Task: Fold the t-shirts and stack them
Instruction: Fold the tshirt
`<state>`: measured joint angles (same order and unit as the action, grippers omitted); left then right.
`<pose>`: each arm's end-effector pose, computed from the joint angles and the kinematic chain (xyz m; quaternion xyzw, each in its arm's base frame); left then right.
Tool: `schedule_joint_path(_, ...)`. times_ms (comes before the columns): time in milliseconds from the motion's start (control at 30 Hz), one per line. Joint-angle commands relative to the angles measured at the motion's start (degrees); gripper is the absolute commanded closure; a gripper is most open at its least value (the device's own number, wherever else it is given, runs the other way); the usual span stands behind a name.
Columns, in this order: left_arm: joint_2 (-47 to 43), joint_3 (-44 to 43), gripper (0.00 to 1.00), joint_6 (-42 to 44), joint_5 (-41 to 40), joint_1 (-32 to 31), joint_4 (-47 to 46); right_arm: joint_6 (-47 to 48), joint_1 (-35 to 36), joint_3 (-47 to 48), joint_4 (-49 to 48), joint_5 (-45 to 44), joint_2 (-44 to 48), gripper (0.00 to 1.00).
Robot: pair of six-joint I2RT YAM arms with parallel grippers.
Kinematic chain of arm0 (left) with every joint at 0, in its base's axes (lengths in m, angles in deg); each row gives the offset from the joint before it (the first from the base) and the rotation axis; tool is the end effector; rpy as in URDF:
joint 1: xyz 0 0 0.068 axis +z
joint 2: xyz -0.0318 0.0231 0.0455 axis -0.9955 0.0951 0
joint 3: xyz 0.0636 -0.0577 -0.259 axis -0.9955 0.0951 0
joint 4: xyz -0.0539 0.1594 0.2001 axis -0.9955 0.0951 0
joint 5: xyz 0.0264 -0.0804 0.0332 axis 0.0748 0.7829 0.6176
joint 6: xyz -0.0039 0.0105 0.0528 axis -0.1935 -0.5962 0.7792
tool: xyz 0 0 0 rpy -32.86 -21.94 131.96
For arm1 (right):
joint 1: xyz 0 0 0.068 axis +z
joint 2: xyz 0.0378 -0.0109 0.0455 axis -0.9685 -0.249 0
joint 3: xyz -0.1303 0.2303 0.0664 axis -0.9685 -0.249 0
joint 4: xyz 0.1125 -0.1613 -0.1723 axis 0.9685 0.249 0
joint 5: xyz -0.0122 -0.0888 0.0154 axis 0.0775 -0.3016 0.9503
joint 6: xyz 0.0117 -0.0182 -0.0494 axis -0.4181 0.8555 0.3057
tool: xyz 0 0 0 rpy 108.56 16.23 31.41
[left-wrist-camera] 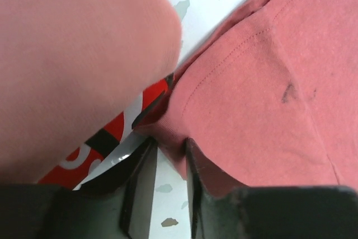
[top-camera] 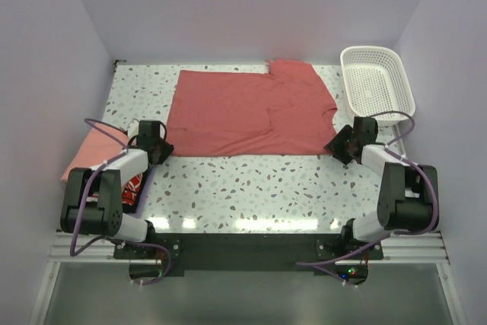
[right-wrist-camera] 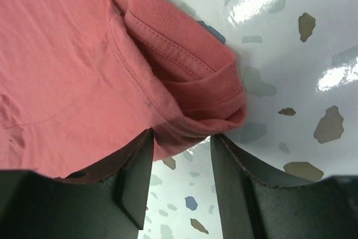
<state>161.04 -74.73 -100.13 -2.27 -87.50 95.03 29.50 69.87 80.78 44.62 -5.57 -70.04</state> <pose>0.2592 -0.0072 0.1474 -0.4509 0.8312 -0.0836 0.3143 0.2745 -0.0242 0.1550 0.3512 0.8769 0.1387 0.2974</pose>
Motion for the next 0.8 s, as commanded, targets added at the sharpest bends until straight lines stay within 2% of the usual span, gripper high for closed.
schedule_joint_path(0,2.8,-0.8,0.7,0.5,-2.5,0.5,0.3,-0.3,-0.3,1.9,-2.2,-1.8,-1.3,0.52)
schedule_joint_path(33,3.1,-1.0,0.71,0.5,-2.5,0.5,0.3,-0.3,-0.3,2.1,-2.2,-1.8,-1.4,0.55)
schedule_joint_path(67,3.7,-1.2,0.74,0.6,-2.6,0.5,0.4,-0.1,-0.3,2.3,-2.1,-2.3,-1.7,0.64)
schedule_joint_path(133,4.1,-1.9,0.85,0.7,-2.5,0.5,1.0,0.0,-0.3,3.2,-0.8,-2.9,-2.1,0.77)
schedule_joint_path(167,4.2,-2.6,0.9,0.7,-2.6,0.4,1.4,0.3,-0.3,3.7,0.7,-3.3,-2.5,0.9)
schedule_joint_path(200,4.2,-2.8,1.0,0.8,-2.7,0.5,1.9,0.5,-0.3,4.7,1.7,-3.6,-2.4,0.96)
schedule_joint_path(233,4.1,-3.2,1.0,0.8,-2.7,0.5,3.1,0.7,-0.3,5.1,2.6,-4.0,-2.3,0.99)
schedule_joint_path(533,1.5,-7.5,1.0,0.8,-8.3,0.1,15.4,1.1,-1.9,7.1,16.0,-7.2,5.3,1.0)
schedule_joint_path(767,-6.0,-2.8,1.0,-0.8,-8.6,-0.7,17.8,0.7,-4.7,5.9,25.2,-7.9,12.3,1.0)
